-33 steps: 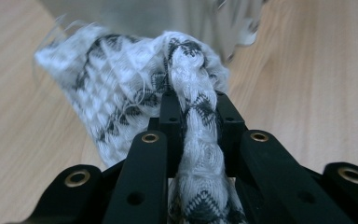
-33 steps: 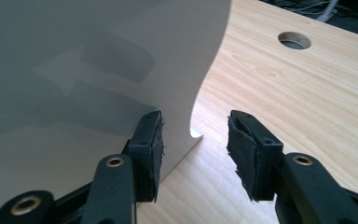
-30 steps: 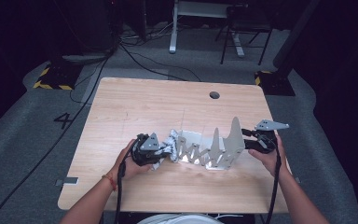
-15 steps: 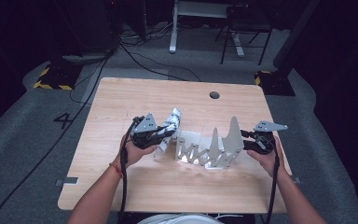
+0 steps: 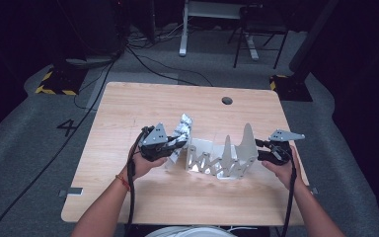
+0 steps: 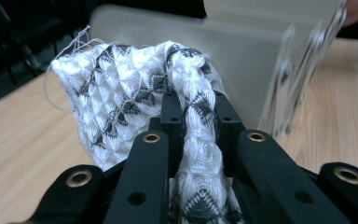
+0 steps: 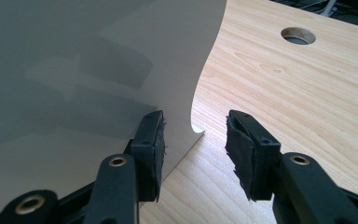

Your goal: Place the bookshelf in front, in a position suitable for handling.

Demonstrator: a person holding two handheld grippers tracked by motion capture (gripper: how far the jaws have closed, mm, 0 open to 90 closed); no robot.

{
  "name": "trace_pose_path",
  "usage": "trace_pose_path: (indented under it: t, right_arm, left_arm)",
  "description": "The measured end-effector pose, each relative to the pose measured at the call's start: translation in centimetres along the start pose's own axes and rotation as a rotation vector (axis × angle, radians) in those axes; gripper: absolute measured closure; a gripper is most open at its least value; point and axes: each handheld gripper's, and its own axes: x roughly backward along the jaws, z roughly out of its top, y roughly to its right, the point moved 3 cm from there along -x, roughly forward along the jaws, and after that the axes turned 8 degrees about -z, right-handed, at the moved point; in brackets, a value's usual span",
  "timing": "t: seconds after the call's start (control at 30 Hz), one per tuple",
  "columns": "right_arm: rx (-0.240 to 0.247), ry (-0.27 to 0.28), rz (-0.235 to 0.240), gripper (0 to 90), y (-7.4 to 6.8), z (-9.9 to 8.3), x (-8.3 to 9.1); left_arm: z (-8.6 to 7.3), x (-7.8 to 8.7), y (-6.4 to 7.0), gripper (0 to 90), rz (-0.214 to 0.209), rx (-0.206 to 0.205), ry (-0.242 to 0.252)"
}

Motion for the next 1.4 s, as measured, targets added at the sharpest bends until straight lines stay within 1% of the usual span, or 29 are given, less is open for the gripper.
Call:
trace_pose_path:
  t: [0.07, 0.17, 0.27, 0.3, 0.37, 0.43, 0.5, 0.6, 0.63, 0.7, 0.8, 0.87, 0.9, 0.93, 1.0, 1.03, 1.1, 1.13, 1.2, 1.23, 1.27, 1.33, 1.37, 1.4]
  right_arm:
    - [0.004, -0.001, 0.003, 57.2, 0.0, -0.1, 0.0]
    - [0.005, -0.007, 0.007, 57.2, -0.1, -0.4, -0.1]
    - [0.008, -0.021, 0.009, 57.3, -0.2, -0.7, -0.3]
    - [0.011, -0.025, 0.009, 57.3, -0.2, -0.8, -0.3]
    - [0.012, -0.032, 0.008, 57.3, -0.2, -0.9, -0.4]
    - [0.012, -0.04, 0.007, 57.6, -0.2, -1.2, -0.6]
    - [0.014, -0.051, 0.008, 57.7, -0.3, -1.4, -0.6]
    - [0.016, -0.059, 0.01, 57.7, -0.3, -1.5, -0.7]
    - [0.015, -0.06, 0.011, 57.7, -0.3, -1.6, -0.8]
    - [0.009, -0.064, 0.017, 57.7, -0.4, -1.6, -0.7]
    - [0.022, -0.056, 0.005, 57.7, -0.5, -1.4, -0.5]
    - [0.008, -0.049, 0.01, 57.6, -0.5, -1.4, -0.4]
    - [0.009, -0.046, 0.011, 57.5, -0.4, -1.4, -0.4]
    - [0.01, -0.045, 0.012, 57.3, -0.4, -1.4, -0.4]
    - [0.016, -0.044, 0.01, 57.1, -0.4, -1.4, -0.5]
    - [0.019, -0.042, 0.009, 57.1, -0.4, -1.3, -0.5]
    - [0.028, -0.043, 0.004, 57.1, -0.4, -1.3, -0.5]
    - [0.031, -0.044, 0.001, 57.0, -0.4, -1.3, -0.4]
    - [0.029, -0.043, 0.004, 56.9, -0.4, -1.3, -0.4]
    - [0.03, -0.042, 0.005, 56.8, -0.4, -1.3, -0.5]
    - [0.033, -0.043, 0.0, 56.6, -0.4, -1.3, -0.5]
    - [0.04, -0.042, -0.004, 56.7, -0.5, -1.3, -0.5]
    - [0.041, -0.043, -0.006, 56.7, -0.5, -1.3, -0.5]
    - [0.042, -0.045, -0.009, 56.7, -0.5, -1.3, -0.4]
  left_arm:
    - [-0.7, -0.3, 0.1, 79.4, -0.015, 0.013, -0.022]
    - [-2.2, -1.1, 0.4, 79.5, -0.044, 0.032, -0.079]
    - [-3.4, -1.7, 0.8, 79.5, -0.075, 0.055, -0.119]
    - [-3.7, -1.8, 0.9, 79.5, -0.083, 0.061, -0.127]
    - [-4.1, -1.9, 1.2, 79.5, -0.123, 0.088, -0.128]
    - [-4.2, -1.8, 1.8, 79.5, -0.151, 0.076, -0.14]
    - [-4.2, -1.7, 2.6, 79.5, -0.179, 0.074, -0.147]
    - [-4.1, -1.6, 4.0, 79.3, -0.201, 0.038, -0.16]
    - [-4.0, -1.5, 4.4, 79.2, -0.203, 0.027, -0.157]
    - [-3.3, -1.2, 4.8, 78.9, -0.189, 0.004, -0.139]
    - [-2.1, -0.3, 4.6, 78.8, -0.165, -0.014, -0.079]
    - [-1.2, 0.4, 4.3, 78.8, -0.141, -0.024, -0.038]
    - [-0.6, 0.7, 4.2, 78.9, -0.13, -0.028, -0.015]
    - [-0.1, 1.0, 4.2, 78.9, -0.107, -0.041, 0.009]
    - [1.2, 1.8, 4.1, 79.1, -0.068, -0.055, 0.081]
    - [2.0, 2.3, 4.1, 79.2, -0.047, -0.06, 0.129]
    - [2.7, 2.8, 4.1, 79.4, -0.029, -0.063, 0.181]
    - [3.0, 3.0, 4.2, 79.4, -0.021, -0.07, 0.19]
    - [2.8, 2.7, 4.3, 79.3, -0.014, -0.069, 0.182]
    - [2.5, 2.4, 4.4, 79.3, -0.019, -0.05, 0.152]
    - [2.0, 2.0, 4.5, 79.2, -0.028, -0.03, 0.134]
    - [1.4, 1.7, 4.6, 79.2, -0.036, -0.013, 0.132]
    - [1.0, 1.6, 4.6, 79.2, -0.046, -0.002, 0.129]
    - [0.7, 1.5, 4.6, 79.3, -0.056, 0.001, 0.119]
